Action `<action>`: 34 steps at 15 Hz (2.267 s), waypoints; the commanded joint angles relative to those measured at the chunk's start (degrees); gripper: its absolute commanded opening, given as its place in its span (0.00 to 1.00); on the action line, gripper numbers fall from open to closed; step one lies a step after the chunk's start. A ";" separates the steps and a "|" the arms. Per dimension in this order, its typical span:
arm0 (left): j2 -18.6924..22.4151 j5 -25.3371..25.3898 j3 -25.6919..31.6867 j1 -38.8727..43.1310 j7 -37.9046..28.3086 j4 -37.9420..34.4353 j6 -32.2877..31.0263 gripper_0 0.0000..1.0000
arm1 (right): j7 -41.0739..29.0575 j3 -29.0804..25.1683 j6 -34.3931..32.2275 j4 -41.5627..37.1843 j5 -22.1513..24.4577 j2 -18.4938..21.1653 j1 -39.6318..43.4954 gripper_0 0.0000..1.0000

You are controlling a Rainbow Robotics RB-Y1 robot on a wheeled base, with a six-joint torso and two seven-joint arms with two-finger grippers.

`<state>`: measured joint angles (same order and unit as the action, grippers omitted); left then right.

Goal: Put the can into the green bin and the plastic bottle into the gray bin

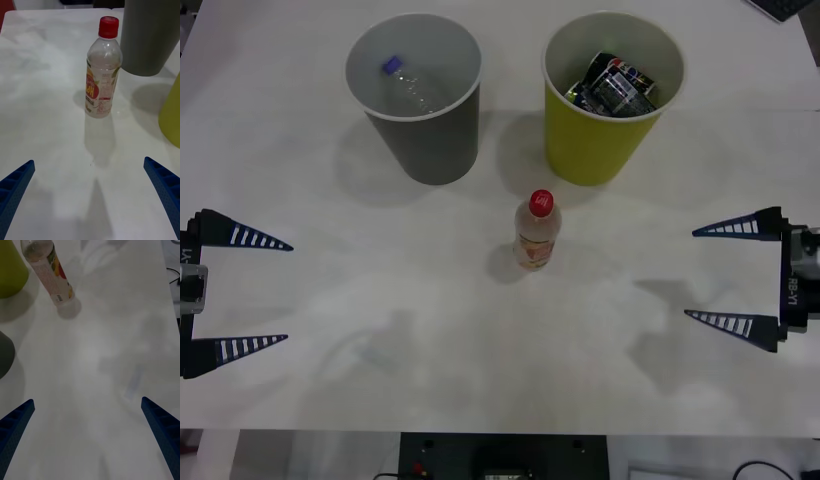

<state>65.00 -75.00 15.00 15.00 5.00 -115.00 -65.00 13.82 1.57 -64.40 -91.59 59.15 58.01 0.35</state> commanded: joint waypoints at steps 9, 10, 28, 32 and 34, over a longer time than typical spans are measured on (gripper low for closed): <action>0.00 0.00 0.00 0.00 0.00 0.00 0.00 0.98 | 18.35 18.21 0.24 21.98 -17.49 -6.59 -14.50 1.00; 0.00 0.00 0.00 0.00 0.00 0.00 0.00 0.98 | 18.53 18.21 -0.02 23.47 -17.49 -7.91 -15.29 1.00; 0.00 0.00 0.00 0.00 0.00 0.00 0.00 0.98 | 20.46 24.89 9.47 32.17 -17.49 -23.99 -25.13 1.00; 0.00 0.00 0.00 0.00 0.00 0.00 0.00 0.98 | 20.99 26.82 12.20 32.17 -17.40 -26.28 -26.54 1.00; 0.00 0.00 0.00 0.00 0.00 0.00 0.00 0.98 | 21.16 27.79 13.87 32.26 -17.40 -27.60 -27.33 1.00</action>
<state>65.00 -75.00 15.00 15.00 5.00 -115.00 -65.00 34.91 28.98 -51.13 -59.33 41.72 30.81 -26.72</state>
